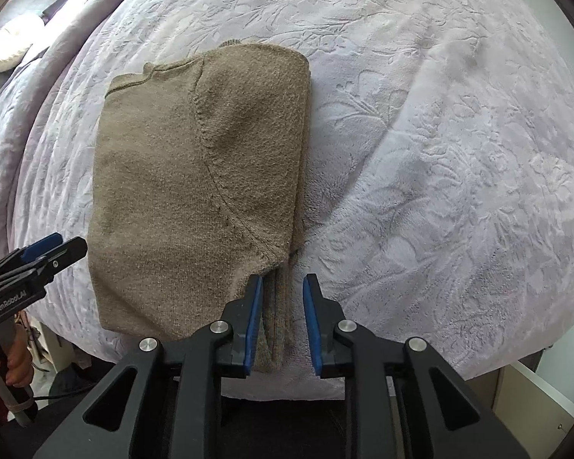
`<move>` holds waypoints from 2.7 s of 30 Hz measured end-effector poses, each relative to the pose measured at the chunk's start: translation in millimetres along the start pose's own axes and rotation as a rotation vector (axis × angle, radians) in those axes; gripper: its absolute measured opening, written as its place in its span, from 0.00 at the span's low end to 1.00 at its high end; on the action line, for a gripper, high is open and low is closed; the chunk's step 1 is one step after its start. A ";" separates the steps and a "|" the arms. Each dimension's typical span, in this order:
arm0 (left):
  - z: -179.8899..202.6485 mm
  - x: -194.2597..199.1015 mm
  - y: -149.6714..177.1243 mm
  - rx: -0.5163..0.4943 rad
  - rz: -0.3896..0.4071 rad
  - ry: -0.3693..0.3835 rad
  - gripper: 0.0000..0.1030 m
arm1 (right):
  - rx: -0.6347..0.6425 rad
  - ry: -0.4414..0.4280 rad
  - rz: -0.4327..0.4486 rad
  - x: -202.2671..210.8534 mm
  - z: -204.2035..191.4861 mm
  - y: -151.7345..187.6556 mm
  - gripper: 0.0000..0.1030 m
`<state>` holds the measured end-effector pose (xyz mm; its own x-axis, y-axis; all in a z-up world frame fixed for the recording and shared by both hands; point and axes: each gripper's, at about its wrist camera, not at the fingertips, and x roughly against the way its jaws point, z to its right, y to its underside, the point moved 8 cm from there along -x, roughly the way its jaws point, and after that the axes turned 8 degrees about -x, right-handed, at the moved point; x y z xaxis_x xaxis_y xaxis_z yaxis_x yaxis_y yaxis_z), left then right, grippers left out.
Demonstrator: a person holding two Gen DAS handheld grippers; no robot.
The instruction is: Fold small clothes
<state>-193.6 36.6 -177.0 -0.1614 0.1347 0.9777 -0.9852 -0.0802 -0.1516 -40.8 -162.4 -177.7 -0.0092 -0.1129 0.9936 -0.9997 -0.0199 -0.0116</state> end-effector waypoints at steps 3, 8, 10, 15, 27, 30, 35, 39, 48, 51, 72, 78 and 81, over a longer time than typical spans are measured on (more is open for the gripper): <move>-4.0 4.3 -0.2 0.011 -0.001 -0.008 0.99 | -0.016 -0.023 0.005 3.9 -6.6 -4.6 0.43; -9.0 11.3 -2.9 0.015 -0.003 -0.042 0.99 | -0.011 -0.028 0.026 11.1 -19.6 -14.0 0.66; -8.6 14.5 -4.5 0.014 0.001 -0.056 0.99 | -0.005 -0.028 0.045 15.4 -24.8 -18.0 0.76; -12.2 20.6 -5.7 0.026 0.002 -0.087 0.99 | -0.013 -0.030 0.086 23.6 -31.5 -27.4 0.84; -7.2 26.2 -13.0 0.022 0.020 -0.117 0.99 | -0.005 0.037 0.083 23.6 -30.5 -31.6 0.84; -7.3 27.3 -14.1 0.021 0.024 -0.127 0.99 | -0.009 0.044 0.082 24.0 -30.7 -32.4 0.84; -8.0 28.8 -14.4 0.023 0.027 -0.128 0.99 | -0.020 0.052 0.075 22.2 -29.9 -32.2 0.84; -8.8 28.1 -12.6 0.034 0.018 -0.119 0.99 | -0.018 0.058 0.070 20.8 -29.9 -30.7 0.84; -8.2 28.2 -11.6 0.030 0.017 -0.131 0.99 | -0.015 0.068 0.069 20.7 -29.0 -29.8 0.84; -7.6 28.6 -11.4 0.028 0.017 -0.134 0.99 | -0.014 0.070 0.067 20.7 -28.4 -29.6 0.84; -7.8 28.4 -9.7 0.030 0.014 -0.154 0.99 | -0.007 0.070 0.065 20.4 -29.2 -25.9 0.84; -12.5 31.1 -11.3 0.050 0.040 -0.155 0.99 | 0.002 0.068 0.060 18.7 -32.7 -24.8 0.84; -12.3 31.9 -11.7 0.049 0.042 -0.143 0.99 | 0.003 0.067 0.059 17.9 -33.6 -24.7 0.84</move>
<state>-188.0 53.9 -145.9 -0.1892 -0.0120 0.9819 -0.9731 -0.1312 -0.1891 -16.9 -130.6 -155.8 -0.0694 -0.0471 0.9965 -0.9973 -0.0185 -0.0704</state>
